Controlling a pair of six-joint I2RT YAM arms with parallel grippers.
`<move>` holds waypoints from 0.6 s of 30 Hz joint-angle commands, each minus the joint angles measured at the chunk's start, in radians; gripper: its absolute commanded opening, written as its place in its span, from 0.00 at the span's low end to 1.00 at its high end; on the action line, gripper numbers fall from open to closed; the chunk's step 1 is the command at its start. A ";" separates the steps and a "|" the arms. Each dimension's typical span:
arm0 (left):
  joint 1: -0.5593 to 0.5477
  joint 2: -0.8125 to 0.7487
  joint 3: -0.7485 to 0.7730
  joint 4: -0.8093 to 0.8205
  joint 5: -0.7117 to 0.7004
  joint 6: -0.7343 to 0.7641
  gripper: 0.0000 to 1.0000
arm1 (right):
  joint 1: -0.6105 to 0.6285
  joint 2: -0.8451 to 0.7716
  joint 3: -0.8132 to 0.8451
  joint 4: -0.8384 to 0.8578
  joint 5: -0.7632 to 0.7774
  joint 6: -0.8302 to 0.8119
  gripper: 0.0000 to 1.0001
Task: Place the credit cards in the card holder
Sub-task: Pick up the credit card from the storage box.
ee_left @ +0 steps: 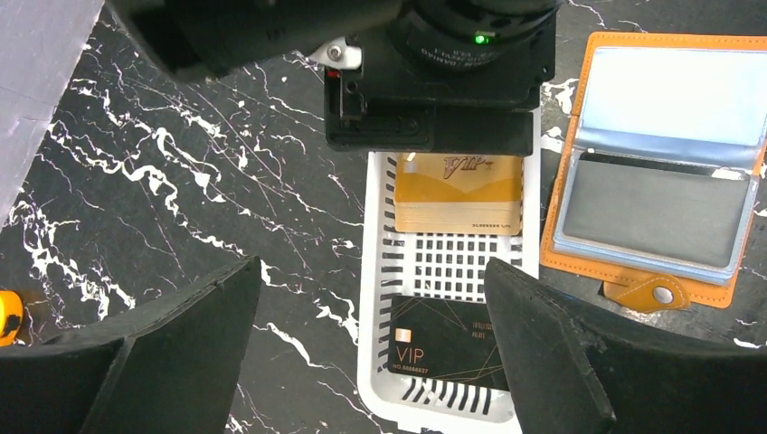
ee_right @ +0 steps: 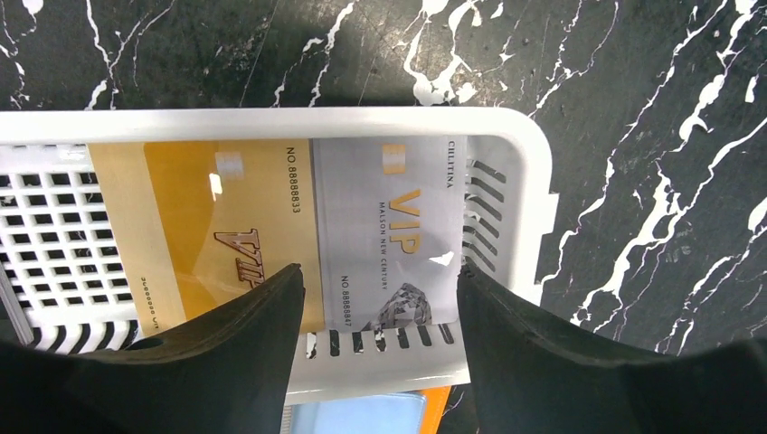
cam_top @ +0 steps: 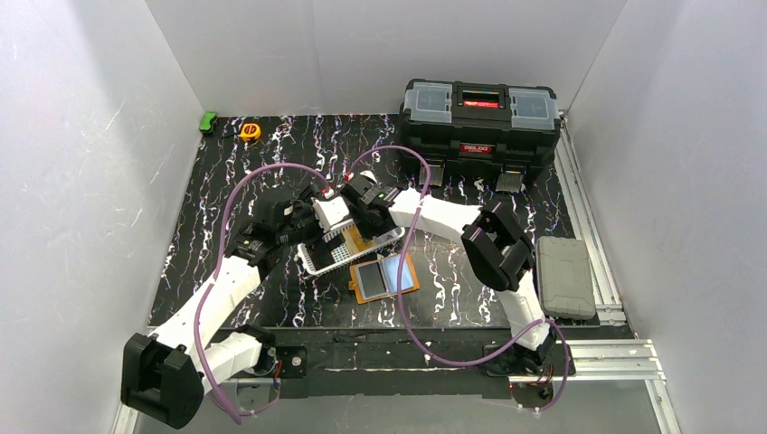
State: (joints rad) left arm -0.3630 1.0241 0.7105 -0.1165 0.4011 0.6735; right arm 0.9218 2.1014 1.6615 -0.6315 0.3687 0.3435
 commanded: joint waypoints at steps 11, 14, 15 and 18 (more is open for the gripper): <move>0.003 -0.067 -0.019 -0.022 0.018 -0.035 0.92 | 0.098 0.093 0.117 -0.055 0.312 -0.084 0.60; 0.005 -0.068 -0.035 -0.032 0.023 -0.014 0.91 | 0.104 0.098 0.120 -0.054 0.336 -0.094 0.58; 0.003 -0.068 -0.045 -0.035 0.028 0.002 0.89 | 0.106 0.099 0.116 -0.053 0.337 -0.094 0.57; 0.004 -0.070 -0.097 -0.019 0.019 0.053 0.89 | 0.107 0.103 0.113 -0.053 0.319 -0.086 0.56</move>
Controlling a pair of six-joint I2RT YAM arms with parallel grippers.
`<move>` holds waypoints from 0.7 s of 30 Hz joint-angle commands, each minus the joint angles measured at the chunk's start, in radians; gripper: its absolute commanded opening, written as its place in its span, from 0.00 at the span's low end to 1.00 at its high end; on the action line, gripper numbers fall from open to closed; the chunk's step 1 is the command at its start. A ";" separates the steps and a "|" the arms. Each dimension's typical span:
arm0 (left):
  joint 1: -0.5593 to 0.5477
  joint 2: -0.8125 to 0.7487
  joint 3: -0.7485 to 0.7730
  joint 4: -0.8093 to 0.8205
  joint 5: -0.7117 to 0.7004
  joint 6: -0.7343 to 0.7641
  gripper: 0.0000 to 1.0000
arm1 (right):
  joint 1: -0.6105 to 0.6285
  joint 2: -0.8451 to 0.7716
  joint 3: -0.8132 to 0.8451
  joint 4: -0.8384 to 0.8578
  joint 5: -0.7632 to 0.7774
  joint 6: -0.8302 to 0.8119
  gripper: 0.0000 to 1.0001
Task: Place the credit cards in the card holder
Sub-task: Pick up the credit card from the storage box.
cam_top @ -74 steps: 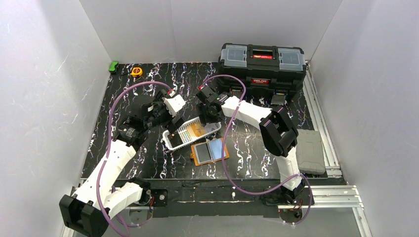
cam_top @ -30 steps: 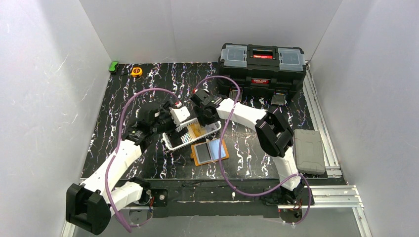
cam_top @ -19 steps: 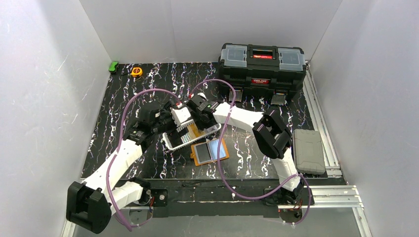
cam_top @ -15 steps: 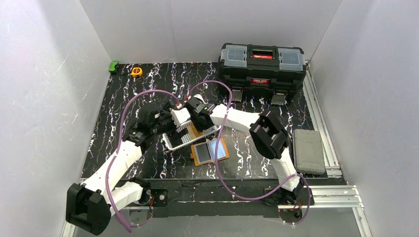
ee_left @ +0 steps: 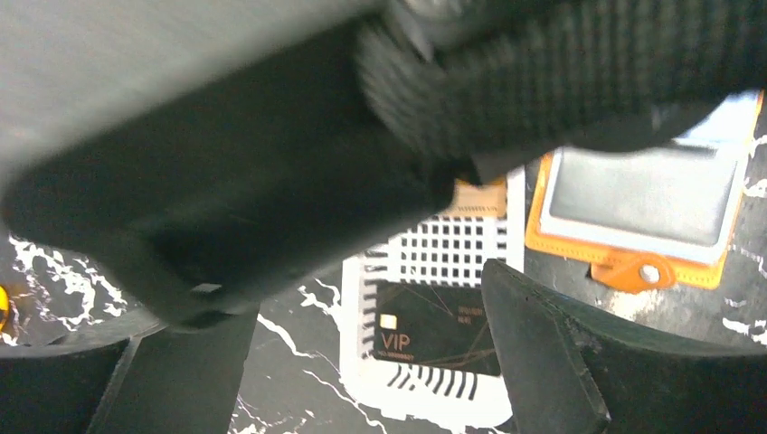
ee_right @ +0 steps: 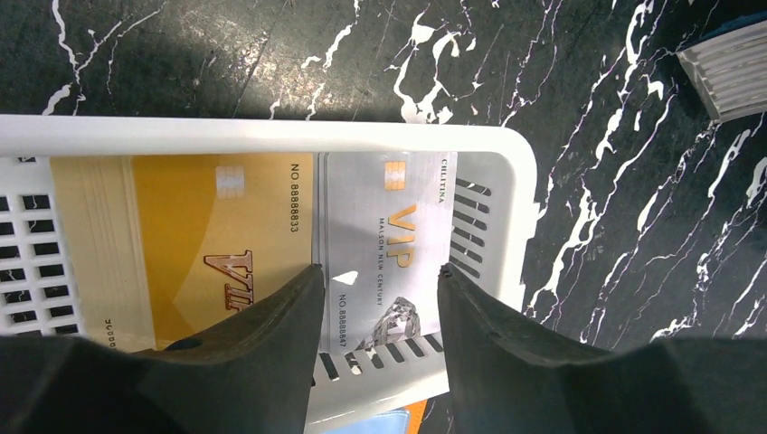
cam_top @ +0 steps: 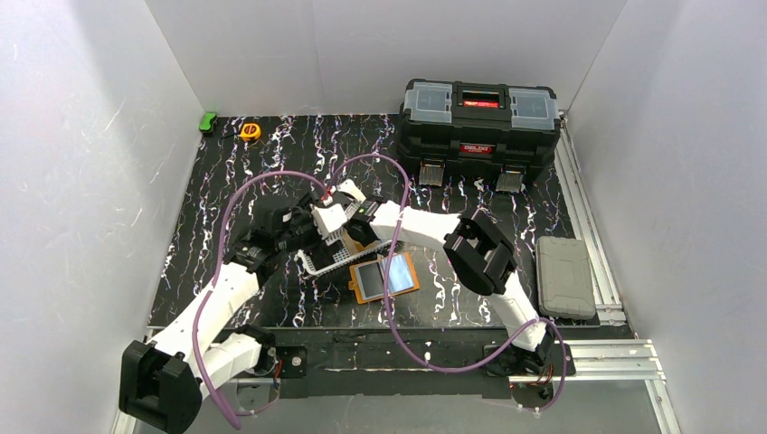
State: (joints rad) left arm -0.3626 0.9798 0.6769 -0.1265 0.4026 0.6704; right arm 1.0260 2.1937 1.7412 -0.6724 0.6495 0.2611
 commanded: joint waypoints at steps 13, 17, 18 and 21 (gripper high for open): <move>0.024 -0.087 -0.230 -0.031 0.018 0.177 0.86 | 0.011 0.038 0.019 -0.009 -0.009 0.020 0.64; 0.025 -0.091 -0.236 -0.049 0.021 0.182 0.83 | 0.011 0.048 0.025 -0.013 0.006 0.020 0.62; 0.024 -0.091 -0.238 -0.056 0.021 0.186 0.83 | 0.011 0.046 0.020 -0.013 0.015 0.020 0.61; 0.026 -0.106 -0.259 -0.078 0.031 0.199 0.80 | 0.011 0.030 -0.005 0.006 0.034 0.017 0.58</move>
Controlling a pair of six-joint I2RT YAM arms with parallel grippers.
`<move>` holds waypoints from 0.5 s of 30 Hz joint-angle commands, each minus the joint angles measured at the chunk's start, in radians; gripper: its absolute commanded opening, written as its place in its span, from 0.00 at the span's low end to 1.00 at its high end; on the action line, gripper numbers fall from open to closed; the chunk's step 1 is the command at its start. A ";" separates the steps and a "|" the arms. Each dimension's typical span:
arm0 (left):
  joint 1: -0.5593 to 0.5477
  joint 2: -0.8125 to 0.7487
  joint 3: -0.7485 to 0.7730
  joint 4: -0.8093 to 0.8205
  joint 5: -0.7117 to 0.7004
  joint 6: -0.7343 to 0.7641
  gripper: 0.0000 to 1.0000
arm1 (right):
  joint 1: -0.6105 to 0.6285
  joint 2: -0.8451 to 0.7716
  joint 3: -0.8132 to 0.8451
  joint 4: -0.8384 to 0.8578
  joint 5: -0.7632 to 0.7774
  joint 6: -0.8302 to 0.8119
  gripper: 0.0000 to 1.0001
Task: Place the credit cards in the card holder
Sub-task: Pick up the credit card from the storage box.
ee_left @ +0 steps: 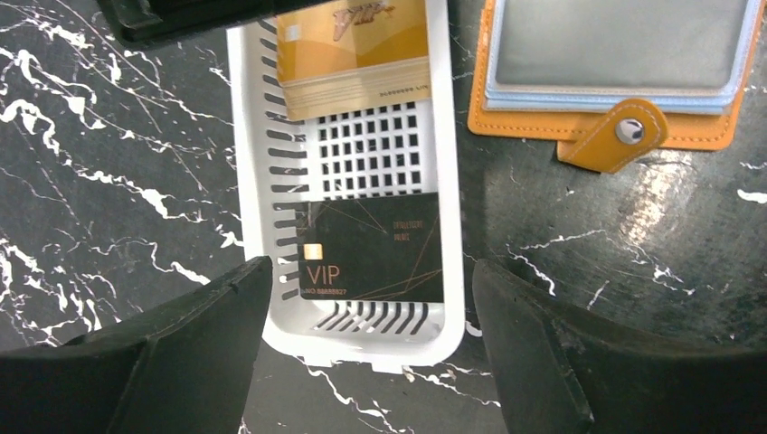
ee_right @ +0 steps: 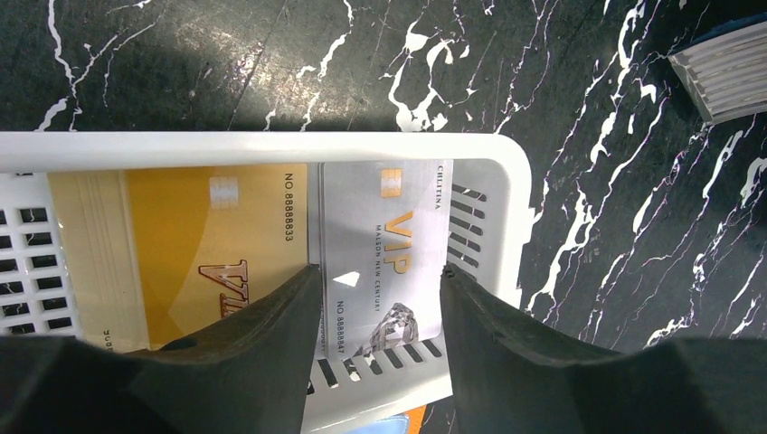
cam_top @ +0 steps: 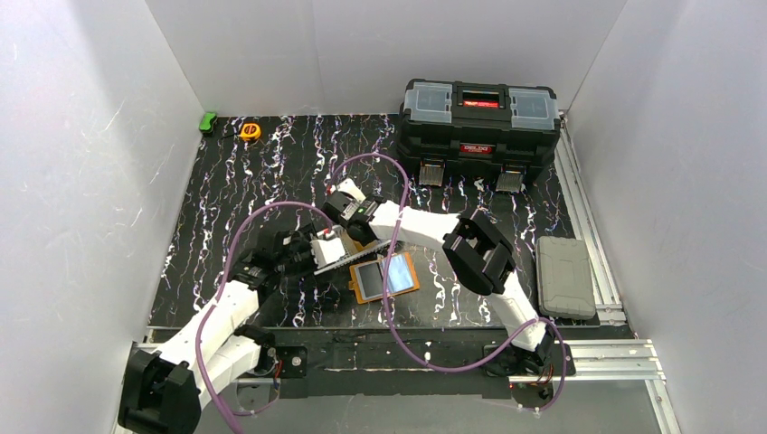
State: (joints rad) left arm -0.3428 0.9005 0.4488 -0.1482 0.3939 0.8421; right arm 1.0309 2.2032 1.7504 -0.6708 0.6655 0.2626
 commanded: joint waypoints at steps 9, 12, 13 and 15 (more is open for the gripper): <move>0.008 -0.137 -0.125 -0.072 0.095 0.113 0.71 | 0.001 0.004 -0.055 0.024 0.006 0.038 0.56; 0.008 -0.197 -0.204 0.023 0.085 0.164 0.65 | 0.000 0.000 -0.063 0.031 -0.009 0.047 0.56; 0.008 -0.211 -0.229 0.051 0.082 0.181 0.64 | 0.000 -0.002 -0.064 0.030 -0.012 0.048 0.56; 0.008 -0.228 -0.270 0.088 0.079 0.215 0.62 | 0.000 -0.009 -0.068 0.040 -0.022 0.050 0.56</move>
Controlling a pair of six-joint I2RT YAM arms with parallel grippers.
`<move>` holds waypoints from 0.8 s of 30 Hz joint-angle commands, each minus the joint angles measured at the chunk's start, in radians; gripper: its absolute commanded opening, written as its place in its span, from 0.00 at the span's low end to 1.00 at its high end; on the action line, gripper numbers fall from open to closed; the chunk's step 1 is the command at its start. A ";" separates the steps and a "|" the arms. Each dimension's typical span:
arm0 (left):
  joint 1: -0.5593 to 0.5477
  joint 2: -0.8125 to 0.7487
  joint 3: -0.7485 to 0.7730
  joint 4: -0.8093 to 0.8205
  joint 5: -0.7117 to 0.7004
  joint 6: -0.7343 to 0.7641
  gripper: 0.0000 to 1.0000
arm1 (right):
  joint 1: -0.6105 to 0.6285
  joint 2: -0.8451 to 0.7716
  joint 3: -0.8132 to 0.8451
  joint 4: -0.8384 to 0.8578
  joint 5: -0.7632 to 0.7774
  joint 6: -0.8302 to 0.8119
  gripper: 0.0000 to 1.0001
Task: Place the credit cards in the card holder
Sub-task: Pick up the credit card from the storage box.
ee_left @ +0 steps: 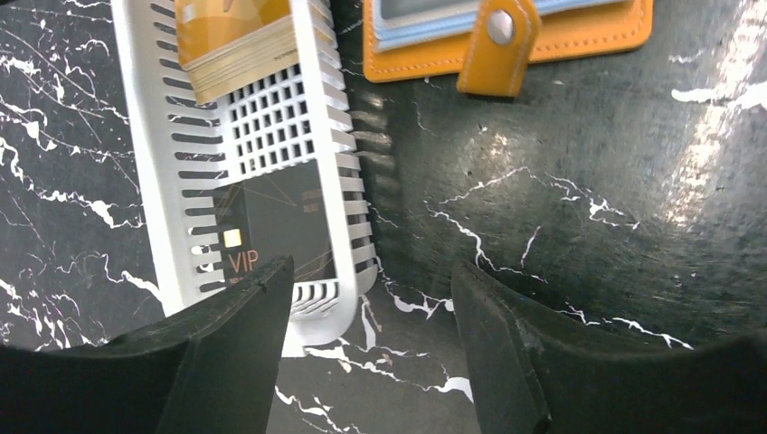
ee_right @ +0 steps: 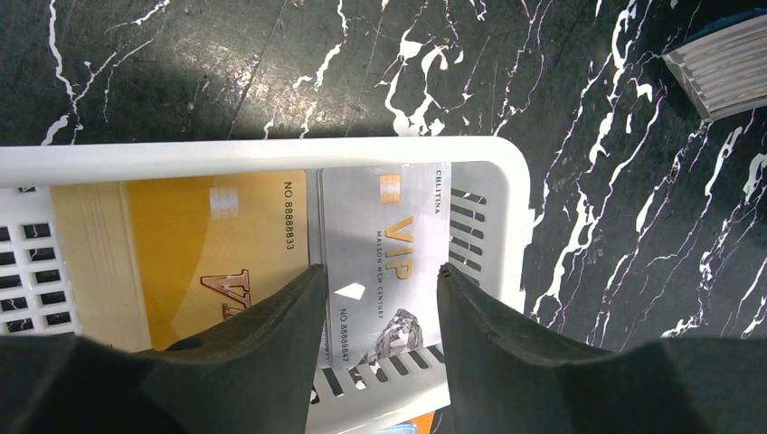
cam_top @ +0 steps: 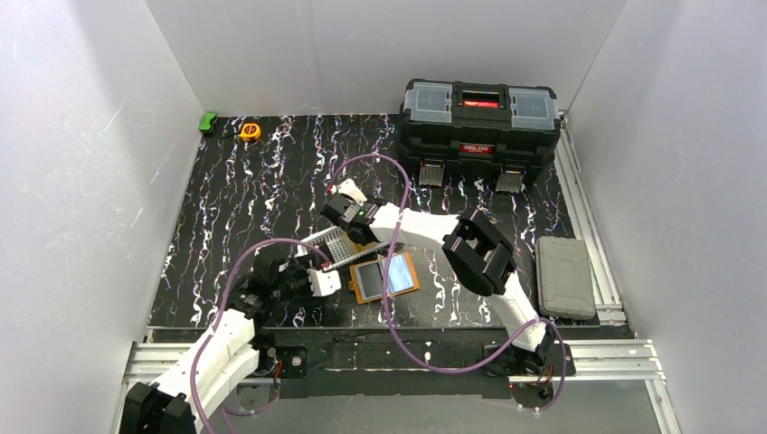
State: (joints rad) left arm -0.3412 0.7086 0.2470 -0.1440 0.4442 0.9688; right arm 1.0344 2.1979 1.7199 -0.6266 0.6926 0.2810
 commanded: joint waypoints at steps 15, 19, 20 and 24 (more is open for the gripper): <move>0.006 0.071 -0.092 0.225 0.020 0.108 0.33 | -0.002 0.017 -0.028 -0.002 -0.070 0.029 0.56; 0.007 0.063 -0.092 0.216 0.021 0.121 0.22 | 0.005 0.062 0.012 -0.033 -0.060 0.036 0.62; 0.006 0.058 -0.091 0.210 0.021 0.123 0.16 | 0.005 0.067 0.010 -0.038 -0.051 0.040 0.63; 0.006 0.039 -0.094 0.197 0.021 0.125 0.00 | 0.000 0.040 -0.033 -0.011 -0.011 0.032 0.64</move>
State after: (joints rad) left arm -0.3412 0.7681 0.1539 0.0704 0.4522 1.0817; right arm 1.0344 2.2162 1.7271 -0.6010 0.6846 0.2932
